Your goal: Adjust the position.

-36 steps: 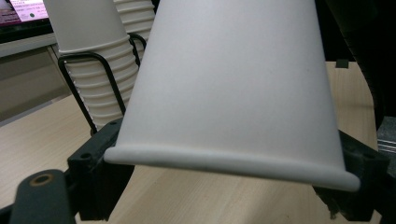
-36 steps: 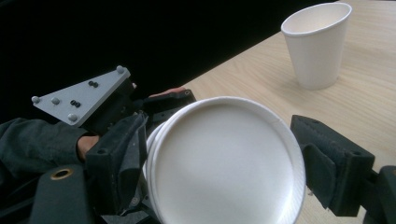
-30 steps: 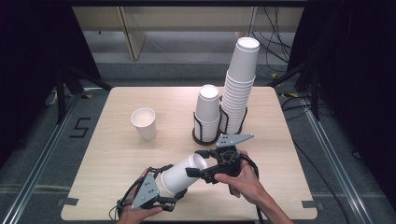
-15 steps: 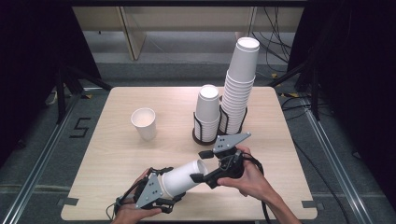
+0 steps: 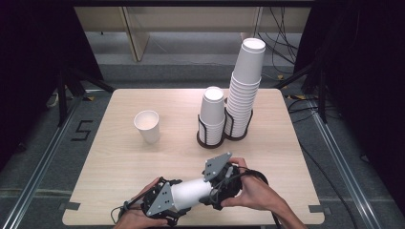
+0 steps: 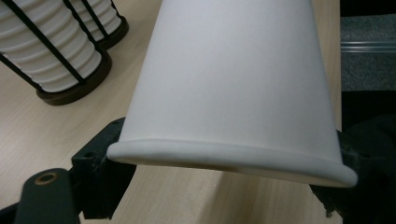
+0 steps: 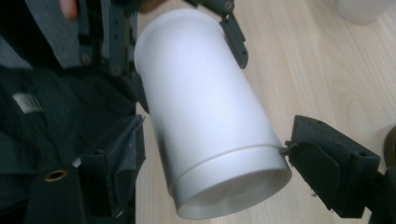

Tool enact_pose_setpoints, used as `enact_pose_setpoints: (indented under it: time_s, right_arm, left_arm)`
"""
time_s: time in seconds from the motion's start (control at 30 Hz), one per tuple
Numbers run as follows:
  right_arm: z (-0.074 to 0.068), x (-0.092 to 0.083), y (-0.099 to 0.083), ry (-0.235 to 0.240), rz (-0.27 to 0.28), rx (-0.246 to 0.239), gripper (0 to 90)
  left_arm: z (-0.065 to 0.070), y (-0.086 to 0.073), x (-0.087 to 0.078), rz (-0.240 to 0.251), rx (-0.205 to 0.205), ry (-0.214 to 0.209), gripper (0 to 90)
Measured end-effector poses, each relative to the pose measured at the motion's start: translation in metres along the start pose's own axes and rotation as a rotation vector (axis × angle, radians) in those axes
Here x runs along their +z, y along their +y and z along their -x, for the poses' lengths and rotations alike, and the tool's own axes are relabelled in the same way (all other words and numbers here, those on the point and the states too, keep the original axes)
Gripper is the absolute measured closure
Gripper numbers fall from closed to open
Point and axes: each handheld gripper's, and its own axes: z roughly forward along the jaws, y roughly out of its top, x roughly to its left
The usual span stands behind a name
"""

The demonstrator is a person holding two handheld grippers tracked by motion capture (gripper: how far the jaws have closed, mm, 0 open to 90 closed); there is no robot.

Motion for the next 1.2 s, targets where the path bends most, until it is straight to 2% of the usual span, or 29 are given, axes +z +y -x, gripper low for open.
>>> enact_pose_setpoints:
  time_s: [0.2,0.23,0.3,0.33,0.37,0.43,0.47,0.53,0.6,0.63,0.67,0.73,0.77,0.87,0.9,0.93,1.0,1.03,1.07,1.1,1.13,1.2]
  right_arm:
    - [-0.006,0.014,0.002,-0.008,-0.099,-0.072,19.2]
    - [-0.008,0.016,0.002,-0.011,-0.119,-0.078,19.1]
    - [-0.01,0.02,0.002,-0.009,-0.14,-0.098,19.3]
    - [-0.011,0.022,0.002,-0.023,-0.163,-0.109,19.1]
    - [-0.012,0.025,0.002,-0.021,-0.185,-0.137,18.8]
    - [-0.014,0.03,0.002,-0.03,-0.215,-0.14,18.9]
    - [-0.018,0.03,0.001,-0.032,-0.25,-0.104,19.0]
    - [-0.018,0.035,0.001,-0.032,-0.259,-0.118,19.9]
    - [-0.019,0.038,0.001,-0.028,-0.277,-0.133,19.9]
    - [-0.018,0.04,0.001,-0.023,-0.273,-0.155,20.4]
    - [-0.02,0.041,0.0,-0.031,-0.288,-0.13,20.4]
    - [-0.019,0.043,0.0,-0.03,-0.289,-0.161,22.0]
    - [-0.014,0.045,0.001,-0.016,-0.264,-0.241,23.2]
    - [-0.013,0.047,0.0,-0.017,-0.267,-0.269,24.4]
    - [-0.011,0.047,0.0,-0.014,-0.257,-0.292,24.3]
    - [-0.013,0.046,0.0,-0.015,-0.267,-0.271,24.2]
    - [-0.015,0.042,-0.003,-0.017,-0.272,-0.204,24.0]
    - [-0.014,0.04,-0.003,-0.022,-0.272,-0.189,24.1]
    - [-0.013,0.038,-0.004,-0.029,-0.269,-0.185,24.2]
    - [-0.013,0.035,-0.005,-0.023,-0.261,-0.158,24.2]
    - [-0.009,0.034,-0.005,-0.018,-0.233,-0.187,24.2]
    - [-0.004,0.03,-0.007,-0.013,-0.197,-0.198,24.2]
  left_arm:
    - [0.002,0.001,0.0,-0.039,0.036,-0.02,16.0]
    - [0.003,0.001,0.0,-0.034,0.027,-0.023,16.1]
    - [0.003,0.001,0.0,-0.045,0.036,-0.036,16.0]
    - [0.003,0.001,0.001,-0.037,0.034,-0.04,16.0]
    - [0.004,0.001,0.001,-0.046,0.038,-0.042,16.0]
    - [0.005,0.002,0.001,-0.052,0.044,-0.047,16.0]
    - [0.005,0.002,0.001,-0.055,0.054,-0.048,16.0]
    - [0.005,0.002,0.002,-0.063,0.055,-0.058,16.0]
    - [0.004,0.002,0.002,-0.079,0.078,-0.053,16.0]
    - [0.006,0.001,0.003,-0.065,0.058,-0.061,16.0]
    - [0.006,0.001,0.002,-0.074,0.059,-0.065,16.0]
    - [0.006,0.001,0.002,-0.076,0.069,-0.07,16.0]
    - [0.006,0.001,0.003,-0.076,0.065,-0.07,16.0]
    - [0.006,0.001,0.003,-0.068,0.064,-0.075,14.5]
    - [0.006,0.0,0.003,-0.044,0.061,-0.075,12.9]
    - [0.005,-0.001,0.003,-0.016,0.05,-0.068,11.0]
    - [0.003,-0.001,0.001,0.004,0.031,-0.058,8.0]
    - [0.001,-0.002,0.001,0.031,0.001,-0.067,8.1]
    - [-0.001,-0.003,0.0,0.046,-0.008,-0.076,8.4]
    - [-0.003,-0.003,0.0,0.073,-0.024,-0.077,8.1]
    - [-0.004,-0.004,-0.001,0.094,-0.04,-0.068,7.9]
    - [-0.007,-0.004,-0.003,0.125,-0.066,-0.063,8.0]
